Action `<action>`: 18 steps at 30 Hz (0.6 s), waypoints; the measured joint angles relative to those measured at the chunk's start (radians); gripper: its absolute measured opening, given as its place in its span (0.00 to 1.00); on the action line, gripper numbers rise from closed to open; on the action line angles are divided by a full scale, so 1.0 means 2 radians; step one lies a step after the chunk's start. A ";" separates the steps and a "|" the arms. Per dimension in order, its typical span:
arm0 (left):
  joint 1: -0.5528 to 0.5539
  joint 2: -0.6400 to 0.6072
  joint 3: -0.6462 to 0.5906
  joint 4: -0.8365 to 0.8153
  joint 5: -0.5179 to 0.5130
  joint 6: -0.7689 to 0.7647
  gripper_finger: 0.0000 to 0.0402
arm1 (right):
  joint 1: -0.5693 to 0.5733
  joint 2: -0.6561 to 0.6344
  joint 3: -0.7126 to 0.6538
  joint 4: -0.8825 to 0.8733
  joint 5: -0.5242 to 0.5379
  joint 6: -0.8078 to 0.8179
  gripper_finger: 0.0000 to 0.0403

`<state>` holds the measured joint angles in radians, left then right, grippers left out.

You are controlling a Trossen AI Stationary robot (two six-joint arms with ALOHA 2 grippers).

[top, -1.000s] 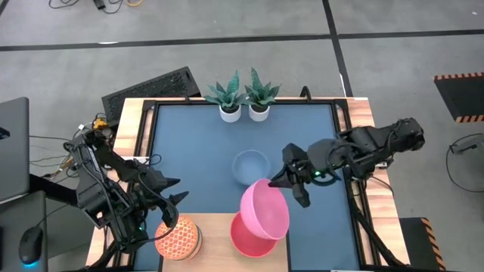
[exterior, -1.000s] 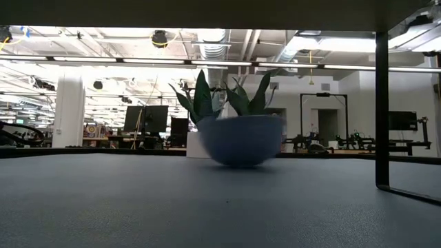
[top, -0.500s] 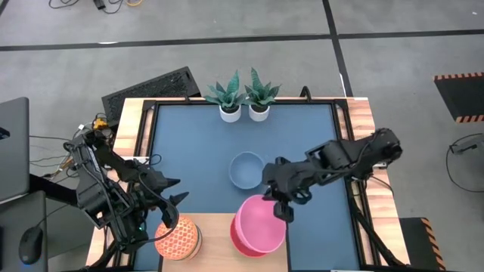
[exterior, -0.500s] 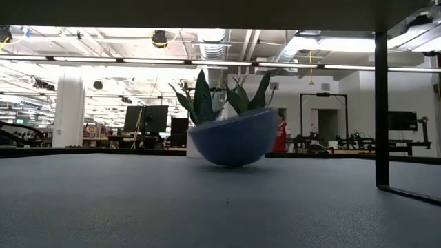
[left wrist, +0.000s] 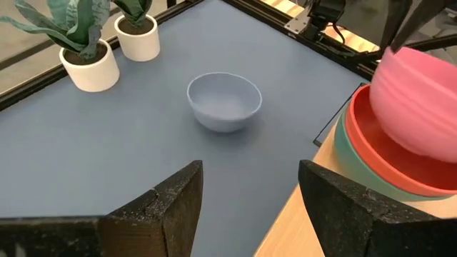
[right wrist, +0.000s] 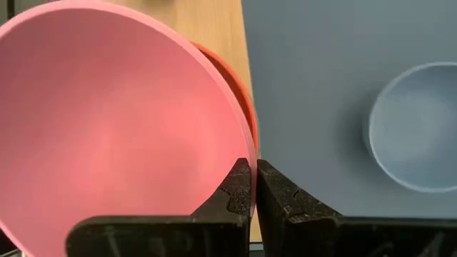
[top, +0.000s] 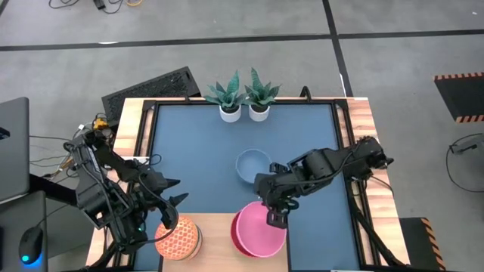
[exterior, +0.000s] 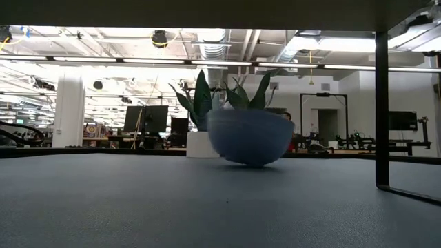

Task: Place and stack bowls onto a shelf
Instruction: Stack the pink bowl on top of the orange bowl on the shelf

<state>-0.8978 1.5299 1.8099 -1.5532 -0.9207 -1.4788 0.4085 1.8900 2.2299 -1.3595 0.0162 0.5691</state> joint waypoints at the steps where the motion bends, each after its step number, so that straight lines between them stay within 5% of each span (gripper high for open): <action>1: 0.000 0.000 0.000 0.000 0.000 0.000 0.54 | 0.000 0.000 0.000 0.001 -0.002 -0.001 0.07; 14: 0.000 0.000 0.000 0.000 0.000 -0.001 0.54 | -0.002 -0.002 0.001 0.003 -0.010 -0.009 0.07; 18: 0.000 0.000 0.000 0.000 -0.001 -0.001 0.54 | -0.003 -0.002 0.001 0.003 -0.010 -0.008 0.14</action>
<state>-0.8978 1.5299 1.8099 -1.5532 -0.9218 -1.4803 0.4023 1.8870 2.2311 -1.3540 -0.0029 0.5526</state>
